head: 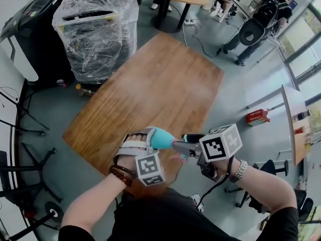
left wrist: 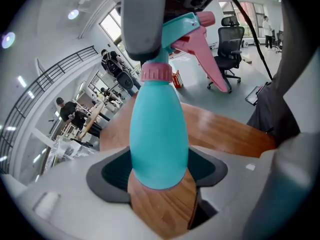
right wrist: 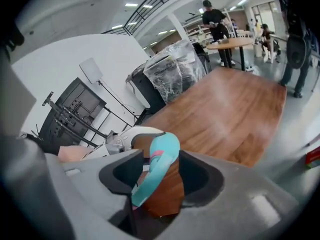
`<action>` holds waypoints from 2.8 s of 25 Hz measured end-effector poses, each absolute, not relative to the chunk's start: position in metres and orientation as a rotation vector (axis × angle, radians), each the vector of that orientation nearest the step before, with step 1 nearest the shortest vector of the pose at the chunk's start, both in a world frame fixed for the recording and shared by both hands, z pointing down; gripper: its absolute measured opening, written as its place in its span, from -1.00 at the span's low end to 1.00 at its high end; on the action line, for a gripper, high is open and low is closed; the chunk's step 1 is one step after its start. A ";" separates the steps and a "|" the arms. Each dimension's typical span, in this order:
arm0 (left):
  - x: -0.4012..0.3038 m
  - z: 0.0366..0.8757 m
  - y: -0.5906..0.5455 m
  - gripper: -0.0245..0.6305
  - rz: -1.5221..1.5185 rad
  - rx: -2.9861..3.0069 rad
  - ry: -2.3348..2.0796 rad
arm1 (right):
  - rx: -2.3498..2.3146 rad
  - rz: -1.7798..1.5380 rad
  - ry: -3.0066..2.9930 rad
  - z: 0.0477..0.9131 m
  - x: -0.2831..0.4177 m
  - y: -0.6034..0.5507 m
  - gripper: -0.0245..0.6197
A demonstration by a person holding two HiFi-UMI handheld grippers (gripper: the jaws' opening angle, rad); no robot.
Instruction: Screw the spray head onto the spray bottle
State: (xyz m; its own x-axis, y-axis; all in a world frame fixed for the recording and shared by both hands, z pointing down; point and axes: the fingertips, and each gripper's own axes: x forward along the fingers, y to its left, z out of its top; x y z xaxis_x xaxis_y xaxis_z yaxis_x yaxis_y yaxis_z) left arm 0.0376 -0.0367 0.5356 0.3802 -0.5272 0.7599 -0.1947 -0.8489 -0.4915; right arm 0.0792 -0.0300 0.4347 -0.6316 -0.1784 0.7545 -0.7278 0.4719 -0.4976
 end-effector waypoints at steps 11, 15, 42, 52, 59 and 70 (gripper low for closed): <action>0.031 0.549 -0.024 0.20 -1.474 -2.580 0.430 | 0.143 -0.600 -1.994 0.385 0.080 0.005 -0.26; 0.040 0.546 -0.014 0.20 -1.441 -2.591 0.324 | -0.051 -0.942 -1.781 0.420 0.083 0.022 -0.26; 0.063 0.539 -0.025 0.20 -1.283 -2.674 0.481 | 0.288 -0.163 -2.071 0.439 0.070 -0.014 -0.36; 0.073 0.562 -0.081 0.21 -1.063 -3.044 0.767 | 0.592 -0.107 -2.142 0.414 0.112 -0.055 -0.31; 0.078 0.580 -0.145 0.22 -0.929 -3.112 1.013 | 0.775 0.009 -2.199 0.422 0.133 -0.068 -0.42; 0.082 0.616 -0.223 0.22 -0.899 -3.067 1.233 | 0.908 0.083 -2.200 0.442 0.148 -0.071 -0.94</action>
State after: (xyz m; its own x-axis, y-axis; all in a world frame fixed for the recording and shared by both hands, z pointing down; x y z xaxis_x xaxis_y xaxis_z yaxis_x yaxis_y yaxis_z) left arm 0.0818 -0.2233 0.6158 0.6109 -0.5581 0.5615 -0.7053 -0.7058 0.0659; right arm 0.1479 -0.0708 0.4423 -0.4740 -0.5837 0.6593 -0.6317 0.7470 0.2072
